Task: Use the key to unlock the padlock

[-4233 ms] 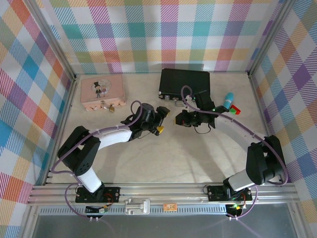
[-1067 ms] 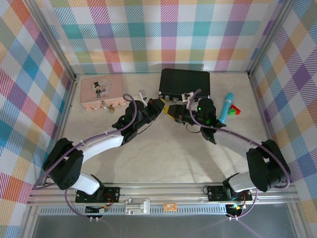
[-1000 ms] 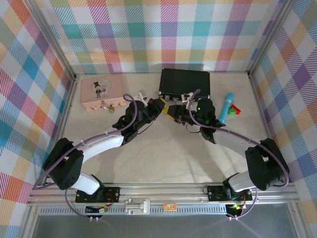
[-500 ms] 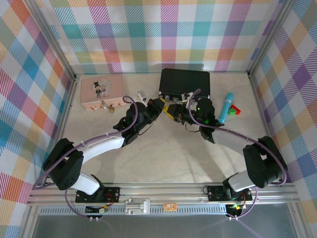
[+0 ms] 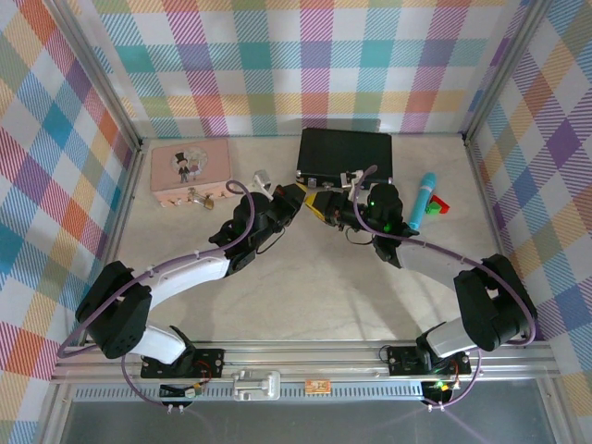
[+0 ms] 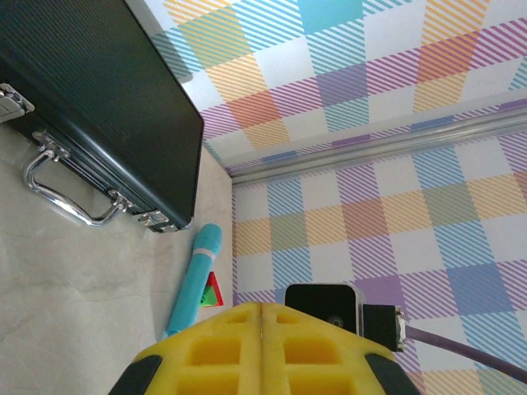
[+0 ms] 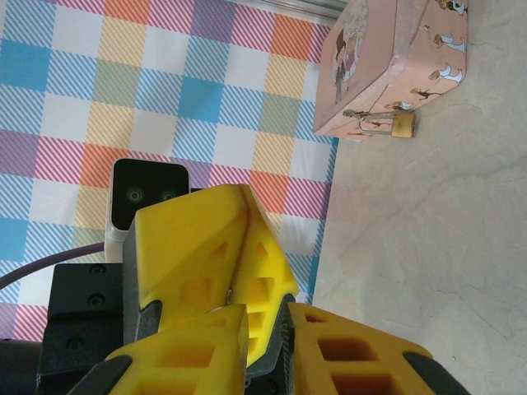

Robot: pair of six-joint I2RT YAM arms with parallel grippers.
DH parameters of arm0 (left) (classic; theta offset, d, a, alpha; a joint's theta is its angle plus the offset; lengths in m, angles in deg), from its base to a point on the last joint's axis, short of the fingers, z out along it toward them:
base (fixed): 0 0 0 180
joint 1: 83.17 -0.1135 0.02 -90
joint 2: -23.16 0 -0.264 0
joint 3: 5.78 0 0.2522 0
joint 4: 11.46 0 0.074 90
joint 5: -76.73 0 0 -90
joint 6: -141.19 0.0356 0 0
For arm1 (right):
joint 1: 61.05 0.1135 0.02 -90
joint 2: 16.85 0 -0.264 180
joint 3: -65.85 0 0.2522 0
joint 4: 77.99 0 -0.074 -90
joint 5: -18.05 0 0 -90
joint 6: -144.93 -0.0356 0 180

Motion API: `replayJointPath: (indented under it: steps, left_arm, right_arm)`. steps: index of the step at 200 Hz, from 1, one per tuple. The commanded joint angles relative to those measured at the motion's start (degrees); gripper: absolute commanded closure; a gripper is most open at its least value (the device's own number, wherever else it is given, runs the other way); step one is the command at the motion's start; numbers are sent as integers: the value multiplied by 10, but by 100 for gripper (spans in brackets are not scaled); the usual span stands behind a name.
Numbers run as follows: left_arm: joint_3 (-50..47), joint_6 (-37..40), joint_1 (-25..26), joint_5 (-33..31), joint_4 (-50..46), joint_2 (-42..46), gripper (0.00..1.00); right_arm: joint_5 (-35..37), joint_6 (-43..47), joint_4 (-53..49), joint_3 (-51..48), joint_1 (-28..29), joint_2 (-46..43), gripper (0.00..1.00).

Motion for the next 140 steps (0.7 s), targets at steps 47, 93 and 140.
replayJointPath:
  steps: [47,93,140]
  left_arm:
    - [-9,0,10,-17,-35,7,100]
    - [-10,-14,9,-14,-26,-4,100]
    - [-6,-32,12,-2,-15,-7,100]
  right_arm:
    - [1,-33,95,-19,13,-8,80]
    - [3,-30,95,-17,14,-7,80]
    - [2,-59,147,-14,16,36,80]
